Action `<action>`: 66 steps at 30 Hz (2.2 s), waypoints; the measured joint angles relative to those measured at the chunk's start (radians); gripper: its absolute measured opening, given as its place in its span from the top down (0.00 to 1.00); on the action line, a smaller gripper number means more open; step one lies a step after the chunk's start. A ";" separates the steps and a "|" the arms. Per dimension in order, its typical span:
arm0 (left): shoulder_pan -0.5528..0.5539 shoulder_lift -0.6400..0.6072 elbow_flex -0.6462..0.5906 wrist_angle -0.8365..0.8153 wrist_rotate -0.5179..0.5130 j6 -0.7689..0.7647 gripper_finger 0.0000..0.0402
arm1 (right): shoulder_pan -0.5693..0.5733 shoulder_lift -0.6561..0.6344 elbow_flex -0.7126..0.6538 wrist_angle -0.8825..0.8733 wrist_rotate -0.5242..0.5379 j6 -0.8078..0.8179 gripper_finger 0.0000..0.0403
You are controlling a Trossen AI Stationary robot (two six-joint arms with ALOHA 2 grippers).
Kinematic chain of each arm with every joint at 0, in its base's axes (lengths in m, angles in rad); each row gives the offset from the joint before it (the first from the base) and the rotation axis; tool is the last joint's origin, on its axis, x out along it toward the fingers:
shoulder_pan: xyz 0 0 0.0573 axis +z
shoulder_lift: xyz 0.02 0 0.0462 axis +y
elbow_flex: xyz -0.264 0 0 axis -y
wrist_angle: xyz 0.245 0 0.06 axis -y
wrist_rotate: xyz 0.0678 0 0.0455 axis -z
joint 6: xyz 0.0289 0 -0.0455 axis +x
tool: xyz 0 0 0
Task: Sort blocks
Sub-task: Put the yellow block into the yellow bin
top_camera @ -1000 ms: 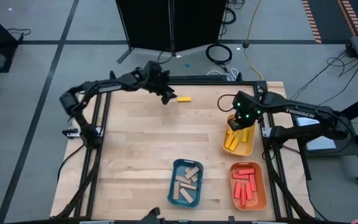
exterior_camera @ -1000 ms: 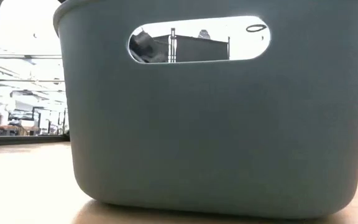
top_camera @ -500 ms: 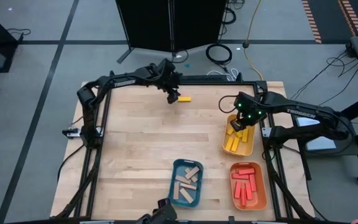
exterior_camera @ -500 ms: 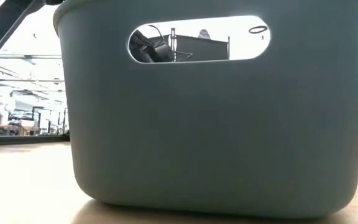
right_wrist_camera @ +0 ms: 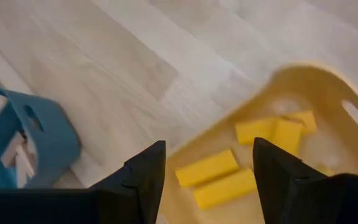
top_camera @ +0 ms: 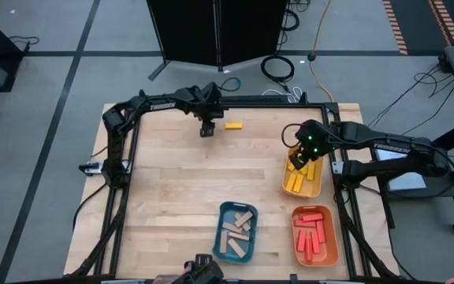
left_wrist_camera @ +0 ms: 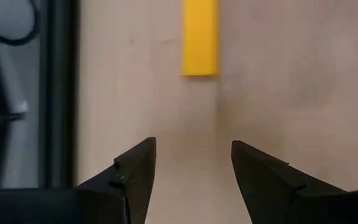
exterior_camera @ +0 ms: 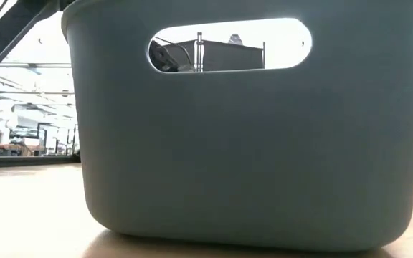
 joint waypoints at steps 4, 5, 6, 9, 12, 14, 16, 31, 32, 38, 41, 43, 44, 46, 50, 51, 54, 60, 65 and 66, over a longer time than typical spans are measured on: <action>0.002 0.064 0.001 -0.013 -0.056 0.029 0.49 | 0.041 -0.001 0.000 0.078 0.034 0.007 0.59; 0.002 0.086 0.010 -0.012 -0.055 0.028 0.49 | 0.050 -0.001 0.000 0.101 0.042 0.007 0.59; -0.001 0.104 0.022 -0.016 -0.055 0.027 0.49 | 0.059 0.002 0.000 0.127 0.048 0.005 0.59; -0.022 0.155 0.073 -0.054 -0.066 0.056 0.49 | 0.076 0.020 0.000 0.215 0.053 -0.038 0.59; -0.046 0.223 0.156 -0.115 -0.106 0.063 0.49 | 0.082 0.056 0.000 0.300 0.068 -0.070 0.59; -0.056 0.266 0.227 -0.169 -0.129 0.071 0.49 | 0.084 0.079 0.000 0.329 0.069 -0.077 0.59; -0.057 0.295 0.286 -0.218 -0.150 0.082 0.49 | 0.084 0.093 0.000 0.336 0.069 -0.078 0.59; -0.080 0.349 0.442 -0.256 -0.054 0.027 0.49 | 0.084 0.104 0.000 0.329 0.067 -0.086 0.59; -0.084 0.352 0.444 -0.266 -0.053 0.028 0.49 | 0.084 0.104 0.000 0.329 0.067 -0.087 0.59; -0.101 0.351 0.468 -0.289 -0.053 -0.002 0.49 | 0.084 0.084 0.000 0.288 0.070 -0.060 0.59; -0.101 0.333 0.523 -0.288 0.022 -0.065 0.49 | 0.058 0.037 0.000 0.254 0.121 -0.008 0.59; -0.095 0.315 0.576 -0.284 0.143 -0.135 0.49 | -0.002 0.014 0.000 0.221 0.173 -0.019 0.59; -0.089 0.311 0.595 -0.282 0.206 -0.170 0.49 | -0.048 0.011 0.000 0.205 0.182 -0.053 0.59; -0.080 0.308 0.638 -0.256 0.299 -0.235 0.49 | -0.160 0.027 0.000 0.201 0.174 -0.154 0.59; -0.083 0.271 0.704 -0.222 0.331 -0.295 0.49 | -0.394 0.156 0.001 0.249 0.072 -0.384 0.59; -0.084 0.255 0.713 -0.219 0.331 -0.295 0.49 | -0.452 0.199 0.001 0.263 0.038 -0.433 0.59; -0.085 0.221 0.721 -0.189 0.338 -0.307 0.49 | -0.592 0.342 0.015 0.345 -0.054 -0.584 0.59; -0.083 0.196 0.718 -0.190 0.343 -0.313 0.49 | -0.669 0.588 0.166 0.330 0.070 -0.895 0.59; -0.084 0.197 0.717 -0.189 0.347 -0.313 0.49 | -0.700 0.758 0.293 0.224 0.108 -1.010 0.59; -0.083 0.197 0.717 -0.190 0.347 -0.313 0.49 | -0.705 0.783 0.315 0.213 0.119 -1.029 0.59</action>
